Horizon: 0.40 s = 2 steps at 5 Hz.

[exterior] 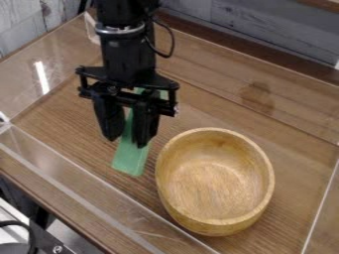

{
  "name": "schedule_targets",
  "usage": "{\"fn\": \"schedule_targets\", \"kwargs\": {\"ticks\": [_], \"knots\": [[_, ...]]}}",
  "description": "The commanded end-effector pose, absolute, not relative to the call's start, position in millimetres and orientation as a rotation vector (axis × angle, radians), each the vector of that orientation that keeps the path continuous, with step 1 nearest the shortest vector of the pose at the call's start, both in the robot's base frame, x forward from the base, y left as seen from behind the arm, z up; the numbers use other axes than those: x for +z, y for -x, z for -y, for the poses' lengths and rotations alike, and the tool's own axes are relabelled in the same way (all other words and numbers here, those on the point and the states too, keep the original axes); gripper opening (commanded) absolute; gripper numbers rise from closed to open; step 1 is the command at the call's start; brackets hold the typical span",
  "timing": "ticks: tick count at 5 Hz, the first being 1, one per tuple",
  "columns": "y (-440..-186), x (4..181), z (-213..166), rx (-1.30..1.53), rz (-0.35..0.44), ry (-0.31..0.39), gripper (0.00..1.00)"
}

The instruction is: Put the green block in the brown bowl

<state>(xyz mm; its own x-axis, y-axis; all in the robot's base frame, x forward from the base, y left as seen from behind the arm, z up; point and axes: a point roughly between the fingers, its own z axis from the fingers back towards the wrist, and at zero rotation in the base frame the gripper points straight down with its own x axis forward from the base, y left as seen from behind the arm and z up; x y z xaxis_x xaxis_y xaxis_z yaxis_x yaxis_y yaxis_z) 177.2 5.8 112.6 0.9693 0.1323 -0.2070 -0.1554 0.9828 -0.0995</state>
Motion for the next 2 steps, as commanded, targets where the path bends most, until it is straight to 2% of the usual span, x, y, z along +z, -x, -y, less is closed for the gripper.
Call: {"fn": "schedule_targets", "kwargs": {"ticks": [1, 2], "knots": [[-185.6, 128.9, -3.4, 0.132, -0.135, 0.118, 0.0], [-185.5, 132.1, -1.3, 0.129, -0.131, 0.123, 0.0]]}}
